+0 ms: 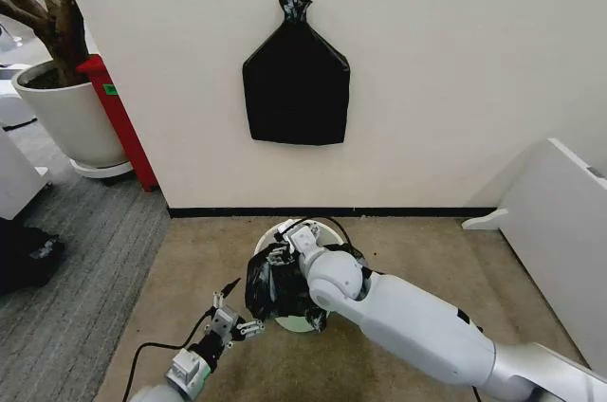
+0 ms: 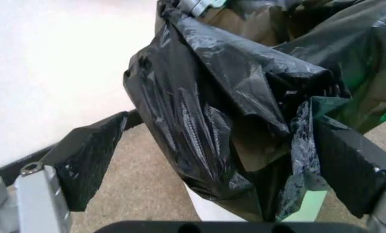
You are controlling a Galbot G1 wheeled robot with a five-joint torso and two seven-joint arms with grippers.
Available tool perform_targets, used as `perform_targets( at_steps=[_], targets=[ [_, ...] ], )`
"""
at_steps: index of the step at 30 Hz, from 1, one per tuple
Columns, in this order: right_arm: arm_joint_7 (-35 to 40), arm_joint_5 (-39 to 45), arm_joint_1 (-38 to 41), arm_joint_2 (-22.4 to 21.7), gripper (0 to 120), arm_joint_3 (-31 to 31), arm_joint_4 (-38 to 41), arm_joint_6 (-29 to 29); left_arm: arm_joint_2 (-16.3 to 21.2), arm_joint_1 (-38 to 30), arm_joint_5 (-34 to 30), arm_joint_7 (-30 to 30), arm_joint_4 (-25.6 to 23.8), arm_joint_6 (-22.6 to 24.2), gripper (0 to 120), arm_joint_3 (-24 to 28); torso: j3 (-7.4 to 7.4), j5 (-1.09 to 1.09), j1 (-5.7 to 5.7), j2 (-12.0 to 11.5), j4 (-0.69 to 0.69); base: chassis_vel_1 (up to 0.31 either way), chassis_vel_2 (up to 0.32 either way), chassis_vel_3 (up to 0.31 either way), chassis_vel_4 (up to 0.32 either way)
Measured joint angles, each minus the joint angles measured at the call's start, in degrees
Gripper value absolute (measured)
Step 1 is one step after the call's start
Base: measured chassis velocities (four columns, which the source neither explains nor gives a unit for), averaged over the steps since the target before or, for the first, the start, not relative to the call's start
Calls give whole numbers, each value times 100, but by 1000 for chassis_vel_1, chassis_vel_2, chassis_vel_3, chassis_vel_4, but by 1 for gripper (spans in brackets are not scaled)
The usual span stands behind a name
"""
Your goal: Place the garbage bag over the trash bin.
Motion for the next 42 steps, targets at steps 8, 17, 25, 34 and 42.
perform_targets(
  at_steps=[8, 17, 25, 34, 42],
  targets=[
    [138, -10, -4, 106, 100, 40, -189, 98, 71, 460, 133, 239, -115, -336, 100, -49, 0, 1, 0, 0, 0, 0, 0, 0, 0],
    [441, 226, -7, 150, 100, -9, 27, 118, 34, 820, 135, 153, -355, -505, 100, -173, 0, 1, 0, 0, 0, 0, 0, 0, 0],
    [889, 1143, -185, -179, 100, 10, 683, 50, -104, 846, -344, -66, -703, -249, 100, -519, 0, 1, 0, 0, -2, 0, 0, 0, 0],
    [1096, 1503, -304, -440, 100, 212, 1179, 55, -159, 993, -761, -209, -890, -54, 100, -769, 0, 1, 0, 0, 0, 0, 0, 0, 0],
    [1010, 1575, -548, -830, 100, 414, 1640, 58, -117, 976, -1650, -363, -1215, 436, 100, -879, 0, 1, 0, 0, 0, 0, 0, 0, 0]
  ],
)
